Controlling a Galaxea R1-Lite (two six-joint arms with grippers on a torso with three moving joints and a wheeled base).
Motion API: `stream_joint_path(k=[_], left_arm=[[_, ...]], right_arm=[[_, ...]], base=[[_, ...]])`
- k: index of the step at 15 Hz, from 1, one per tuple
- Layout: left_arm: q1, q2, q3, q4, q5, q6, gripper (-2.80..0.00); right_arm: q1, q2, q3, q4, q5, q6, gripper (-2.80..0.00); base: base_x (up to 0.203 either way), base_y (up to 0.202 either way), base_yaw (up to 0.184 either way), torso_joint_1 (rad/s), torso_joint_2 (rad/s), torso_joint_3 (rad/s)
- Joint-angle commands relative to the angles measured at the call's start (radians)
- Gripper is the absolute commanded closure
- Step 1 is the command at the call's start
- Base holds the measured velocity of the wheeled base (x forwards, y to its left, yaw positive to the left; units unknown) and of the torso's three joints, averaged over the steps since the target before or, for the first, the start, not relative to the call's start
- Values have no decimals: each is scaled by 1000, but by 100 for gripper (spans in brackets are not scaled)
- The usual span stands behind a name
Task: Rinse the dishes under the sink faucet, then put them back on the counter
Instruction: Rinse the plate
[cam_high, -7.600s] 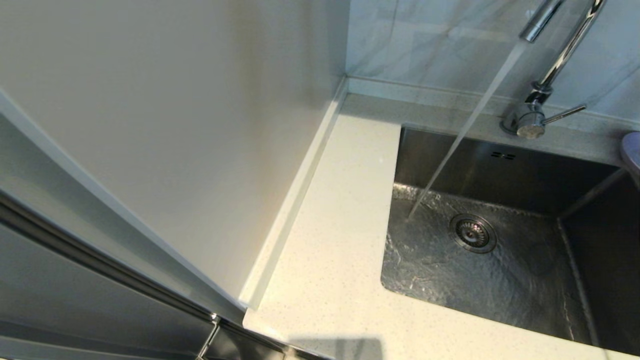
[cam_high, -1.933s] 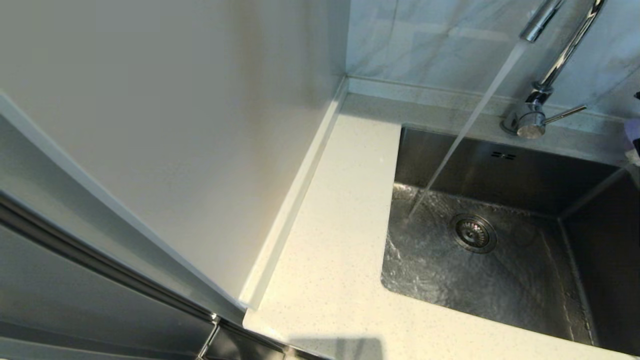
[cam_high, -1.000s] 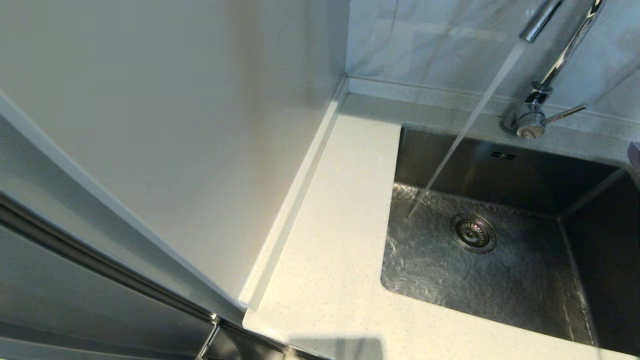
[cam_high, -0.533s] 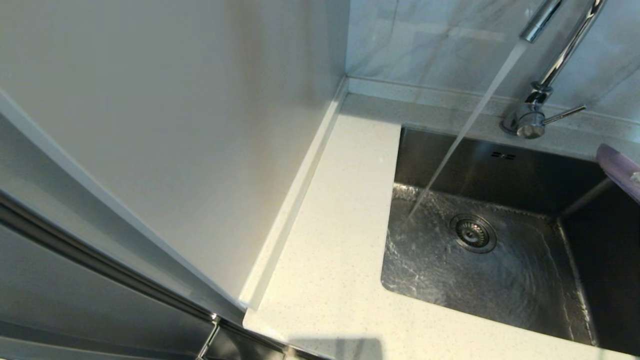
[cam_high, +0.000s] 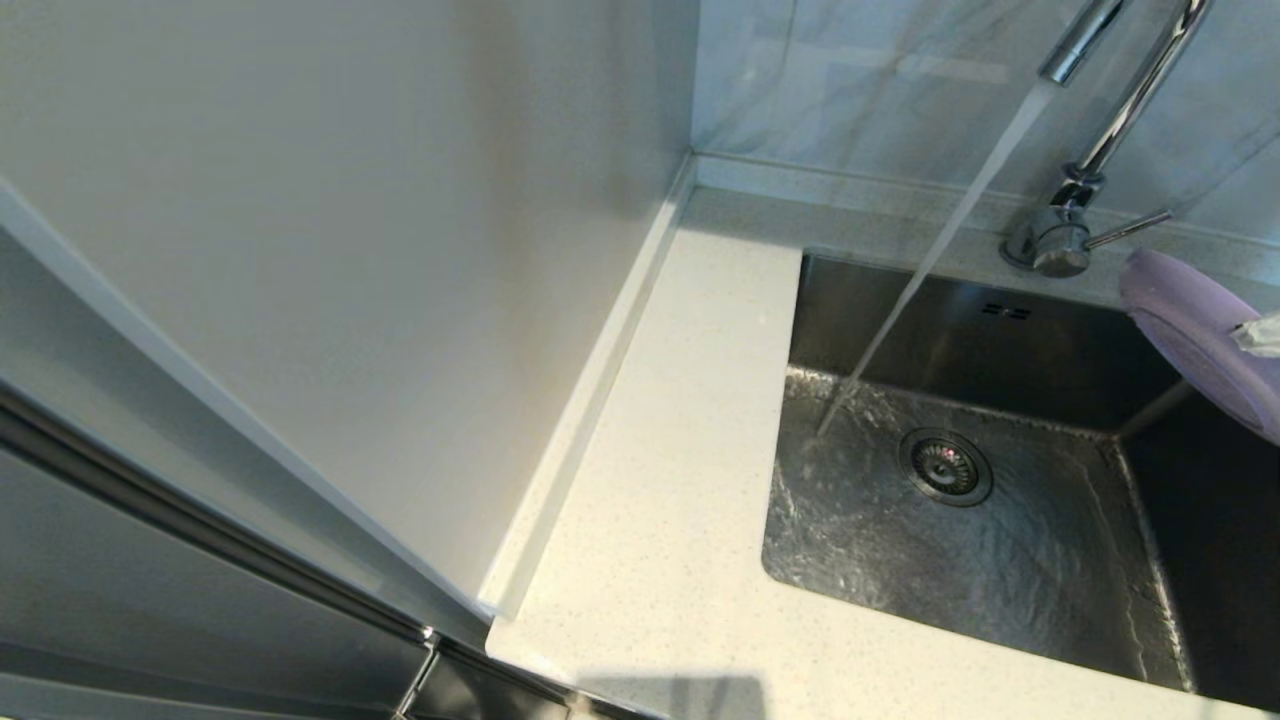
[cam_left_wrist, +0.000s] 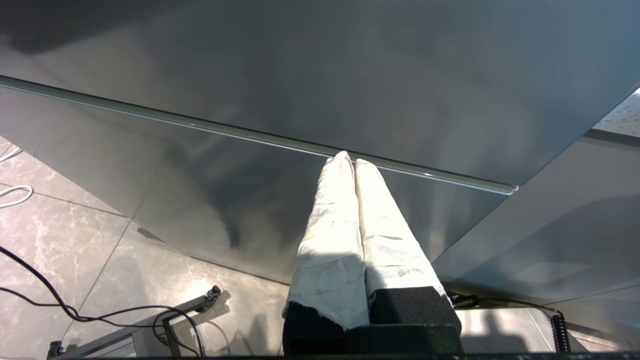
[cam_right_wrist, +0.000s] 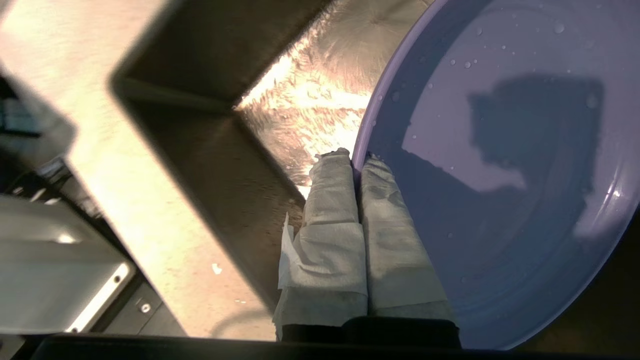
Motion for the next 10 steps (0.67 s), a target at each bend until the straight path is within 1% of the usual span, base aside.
stream_joint_path(k=[1,3,4,5,8,9,10], left_arm=[[0,0,0,0,0,0,0],[0,0,0,0,0,-1,0],[0,0,0,0,0,-1,0],[0,0,0,0,0,-1,0],[0,0,0,0,0,-1,0],[0,0,0,0,0,0,0],[0,0,0,0,0,0,0]], right_arm=[[6,-13,1,78,82,-123,0],[23,-25,1,163,108,-280,0],[34,-27,1,182,123,-356,0],[56,-30,1,189,159,-389,0],[131,-47,1,190,210,-386,0],[170,-53,1,190,214,-367,0],[211,-63,1,190,216,-328,0]], base=[[0,0,0,0,0,0],[0,0,0,0,0,0],[0,0,0,0,0,0],[0,0,0,0,0,0],[0,0,0,0,0,0],[0,0,0,0,0,0],[0,0,0,0,0,0]])
